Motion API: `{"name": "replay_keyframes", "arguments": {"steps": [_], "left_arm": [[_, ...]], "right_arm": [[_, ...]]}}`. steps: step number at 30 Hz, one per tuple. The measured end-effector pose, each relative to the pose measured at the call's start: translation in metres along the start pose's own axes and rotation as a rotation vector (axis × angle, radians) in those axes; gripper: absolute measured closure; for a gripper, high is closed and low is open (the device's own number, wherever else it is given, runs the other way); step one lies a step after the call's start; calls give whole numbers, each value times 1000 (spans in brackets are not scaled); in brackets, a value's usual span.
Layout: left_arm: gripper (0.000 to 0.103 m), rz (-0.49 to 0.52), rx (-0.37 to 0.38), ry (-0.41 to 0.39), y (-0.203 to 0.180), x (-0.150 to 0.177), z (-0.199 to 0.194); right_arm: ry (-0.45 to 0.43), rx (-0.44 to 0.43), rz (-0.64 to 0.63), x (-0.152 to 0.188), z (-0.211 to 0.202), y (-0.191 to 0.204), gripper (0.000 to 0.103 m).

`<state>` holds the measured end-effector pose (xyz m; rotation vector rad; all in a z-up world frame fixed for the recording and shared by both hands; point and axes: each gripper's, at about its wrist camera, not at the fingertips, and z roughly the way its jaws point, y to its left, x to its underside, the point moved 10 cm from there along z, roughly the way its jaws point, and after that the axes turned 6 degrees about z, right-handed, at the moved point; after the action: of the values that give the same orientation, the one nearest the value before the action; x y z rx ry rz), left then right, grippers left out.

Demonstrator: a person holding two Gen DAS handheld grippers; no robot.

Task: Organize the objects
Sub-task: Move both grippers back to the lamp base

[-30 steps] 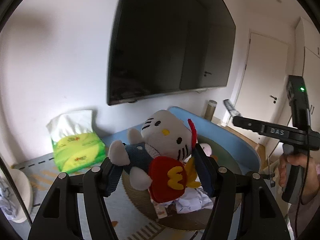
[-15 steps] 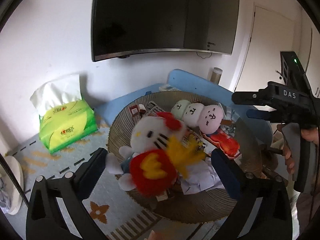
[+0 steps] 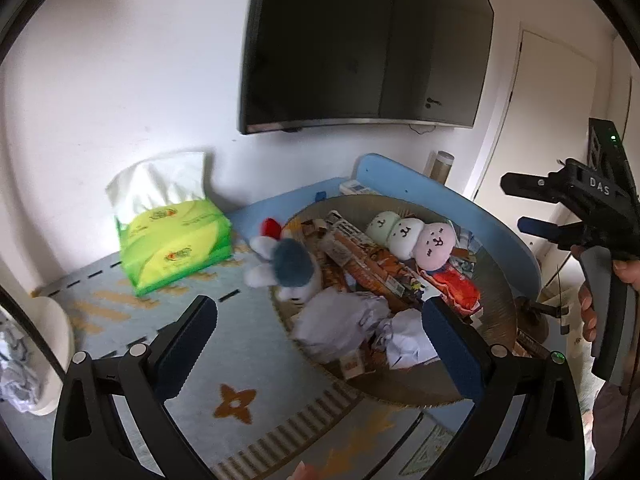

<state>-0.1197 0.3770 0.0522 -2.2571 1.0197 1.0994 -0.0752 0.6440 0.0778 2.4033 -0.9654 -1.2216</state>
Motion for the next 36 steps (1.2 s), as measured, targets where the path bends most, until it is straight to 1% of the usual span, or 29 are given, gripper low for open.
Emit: {"name": "replay_keyframes", "arguments": {"steps": [4,9,13,18,19,22,25,26,27,29,31,32,34,35,36], "left_arm": [[0,-19,-20,-20,16,2,-19],[0,-52,-65,-36,48,8,-46],[0,-96,-114,-51,82,15,-68],[0,-164,-205,-60,136,33,-96],[0,-182,-237,-55,150,39,-101],[0,-243,-366,-22,196,62,-113],[0,-294,-520,30,244,91,-115],[0,-311,-548,58,258,102,-111],[0,-328,-542,78,266,110,-106],[0,-377,-497,103,278,123,-92],[0,-397,-470,116,283,130,-80],[0,-400,-461,119,284,133,-74],[0,-414,-466,138,291,138,-64],[1,-426,-469,135,292,140,-63],[17,-440,-461,114,294,141,-64]], "right_arm": [[-15,-20,-28,2,-11,23,0],[-26,-59,-88,10,-19,69,0],[-23,-72,-165,26,-18,107,0],[-3,-113,-252,54,-10,156,0],[2,-118,-259,58,-7,162,0],[27,-144,-285,75,1,185,0],[58,-164,-325,98,13,206,0],[66,-164,-334,103,16,209,0],[76,-161,-349,111,22,214,0],[87,-147,-374,123,31,221,0],[104,-157,-391,137,41,231,0],[118,-164,-396,143,46,236,0],[143,-176,-409,156,57,246,0],[154,-178,-419,162,62,250,0],[164,-177,-434,169,69,255,0]]}}
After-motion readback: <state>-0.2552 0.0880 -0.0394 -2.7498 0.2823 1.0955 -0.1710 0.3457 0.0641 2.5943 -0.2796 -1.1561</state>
